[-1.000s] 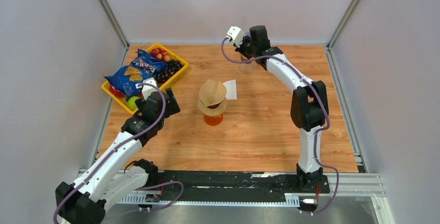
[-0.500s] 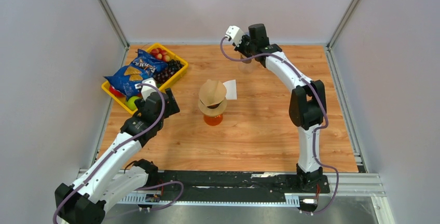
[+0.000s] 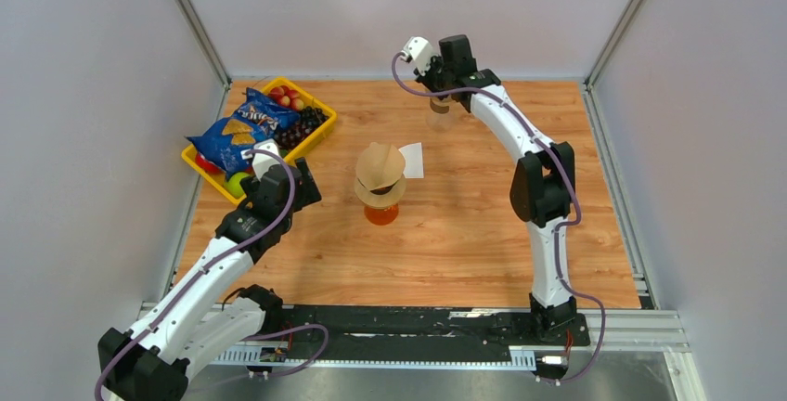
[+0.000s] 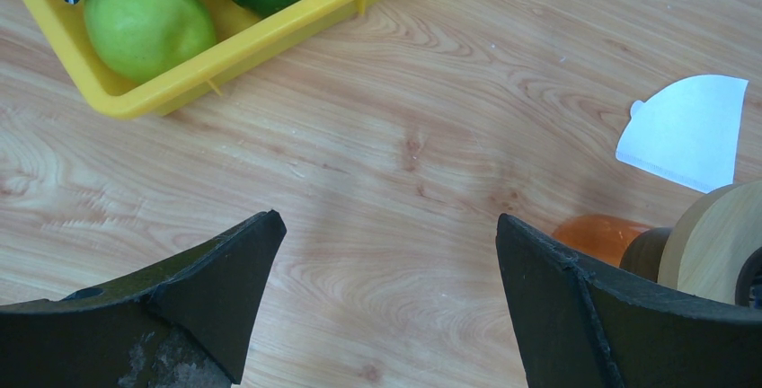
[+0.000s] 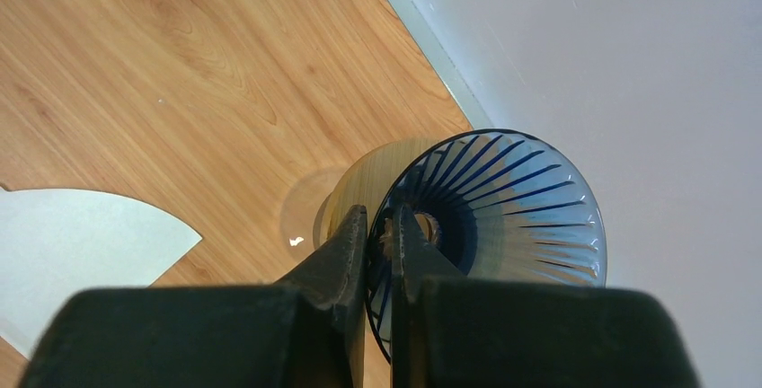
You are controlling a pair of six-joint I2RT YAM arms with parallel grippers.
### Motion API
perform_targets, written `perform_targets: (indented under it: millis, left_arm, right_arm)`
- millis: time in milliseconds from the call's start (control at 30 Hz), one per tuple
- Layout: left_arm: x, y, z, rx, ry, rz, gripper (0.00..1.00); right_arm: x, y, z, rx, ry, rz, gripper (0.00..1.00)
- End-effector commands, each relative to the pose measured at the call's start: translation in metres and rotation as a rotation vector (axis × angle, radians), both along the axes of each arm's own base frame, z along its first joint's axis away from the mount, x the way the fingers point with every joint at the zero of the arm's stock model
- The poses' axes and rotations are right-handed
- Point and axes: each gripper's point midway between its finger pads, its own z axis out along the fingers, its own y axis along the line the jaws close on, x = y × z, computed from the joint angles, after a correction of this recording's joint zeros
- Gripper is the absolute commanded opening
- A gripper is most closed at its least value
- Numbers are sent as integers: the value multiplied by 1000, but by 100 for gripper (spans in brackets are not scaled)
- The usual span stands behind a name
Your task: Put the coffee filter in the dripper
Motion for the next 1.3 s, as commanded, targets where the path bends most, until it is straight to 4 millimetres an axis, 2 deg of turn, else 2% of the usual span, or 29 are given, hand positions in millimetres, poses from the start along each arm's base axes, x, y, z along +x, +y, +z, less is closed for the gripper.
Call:
perform_targets:
  millis: [0, 133, 300, 400, 567, 867, 967, 1267]
  left_arm:
    - [5, 2, 17, -9, -40, 20, 100]
    - [5, 2, 17, -7, -40, 20, 100]
    - [5, 2, 16, -8, -39, 19, 100]
    - [5, 2, 15, -10, -37, 16, 100]
    - [8, -10, 8, -34, -18, -36, 100]
    - [7, -7, 10, -27, -19, -25, 100]
    - [7, -8, 10, -28, -23, -28, 100]
    - [7, -8, 12, -29, -27, -33, 100]
  right_arm:
    - [-70, -23, -114, -93, 467, -117, 9]
    - [-66, -24, -109, -92, 443, -129, 14]
    - [-63, -24, -104, -81, 418, -144, 25]
    - [-54, -23, -93, -66, 378, -157, 28]
    - [-32, -23, -68, -48, 287, -203, 31]
    - [-14, -15, -30, 30, 189, -226, 48]
    - [-8, -14, -14, 52, 148, -224, 51]
    - [7, -17, 54, 110, -18, -257, 66]
